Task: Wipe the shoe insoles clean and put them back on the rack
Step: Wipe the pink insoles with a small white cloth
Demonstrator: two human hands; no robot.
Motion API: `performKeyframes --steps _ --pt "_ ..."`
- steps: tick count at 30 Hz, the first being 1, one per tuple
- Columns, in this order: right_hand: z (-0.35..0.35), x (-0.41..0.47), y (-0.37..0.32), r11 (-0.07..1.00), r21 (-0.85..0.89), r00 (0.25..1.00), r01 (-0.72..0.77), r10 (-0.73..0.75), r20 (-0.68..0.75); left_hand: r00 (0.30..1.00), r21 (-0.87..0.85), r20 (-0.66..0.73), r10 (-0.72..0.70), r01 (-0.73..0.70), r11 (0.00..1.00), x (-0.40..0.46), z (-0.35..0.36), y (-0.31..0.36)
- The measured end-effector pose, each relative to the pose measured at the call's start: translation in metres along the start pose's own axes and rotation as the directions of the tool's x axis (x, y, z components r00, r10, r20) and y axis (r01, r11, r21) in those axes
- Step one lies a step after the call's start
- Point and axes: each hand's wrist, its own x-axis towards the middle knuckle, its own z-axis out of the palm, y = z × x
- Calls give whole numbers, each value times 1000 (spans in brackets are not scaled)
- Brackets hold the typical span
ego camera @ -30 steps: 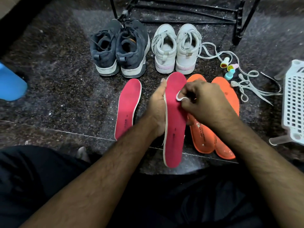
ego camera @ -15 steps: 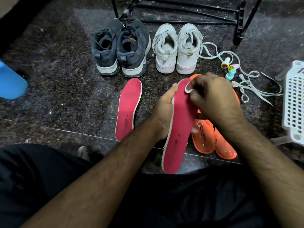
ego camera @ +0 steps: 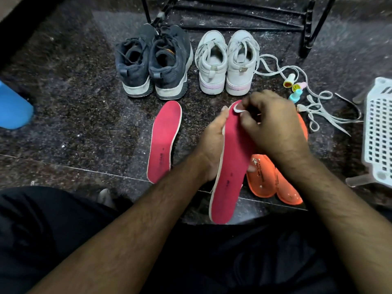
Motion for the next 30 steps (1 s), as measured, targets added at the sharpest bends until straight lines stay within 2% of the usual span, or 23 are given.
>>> performKeyframes --steps 2,4,6,7,8,10,13,15,17,19,20,21,23,25,26,28,30 --pt "3 -3 -9 994 58 992 95 -99 75 999 -37 -28 18 -19 999 0 0 1" --pt "3 -9 -15 981 109 957 162 -183 223 995 -125 -83 48 -58 991 0 -3 7" --pt "-4 -11 -15 986 148 925 74 -124 359 992 -159 -105 73 -90 983 0 -6 12" --pt "-5 -11 -11 991 127 924 37 -83 373 992 -122 -104 74 -86 989 0 -6 13" --pt "-6 -9 -7 997 70 938 28 -50 342 994 -74 -92 57 -64 995 -1 -5 13" --pt "-6 -4 2 998 -64 983 19 -7 184 999 -15 -34 1 -1 1000 -1 -3 9" --pt "-2 0 2 999 -52 999 6 -3 54 999 2 28 -31 31 1000 -3 0 5" --pt "2 -3 -6 994 13 989 110 -110 102 1000 -27 -9 -9 9 1000 -4 1 7" --pt "3 -8 -13 979 103 949 174 -195 246 996 -133 -80 35 -45 990 -4 0 13" --pt "0 -11 -13 985 119 907 128 -165 388 985 -184 -148 92 -119 976 -2 -5 16" --pt "-1 -12 -10 992 96 907 88 -119 403 982 -151 -162 99 -124 981 -1 -7 16" --pt "-2 -11 -7 997 63 924 50 -70 376 985 -95 -153 82 -97 991 -1 -6 15" --pt "-1 -8 0 999 -44 977 9 1 211 997 20 -74 0 2 1000 -1 -4 10" --pt "1 -4 2 996 -88 997 9 -2 77 998 66 -12 -59 60 996 -3 2 5" --pt "2 -3 0 998 -56 998 35 -32 63 998 55 -6 -60 60 997 -3 3 5" --pt "5 -7 -8 991 58 983 122 -128 129 998 -22 -35 -44 43 999 -4 3 8" --pt "4 -12 -14 977 159 938 145 -187 292 996 -156 -84 -14 1 988 -4 -1 14"
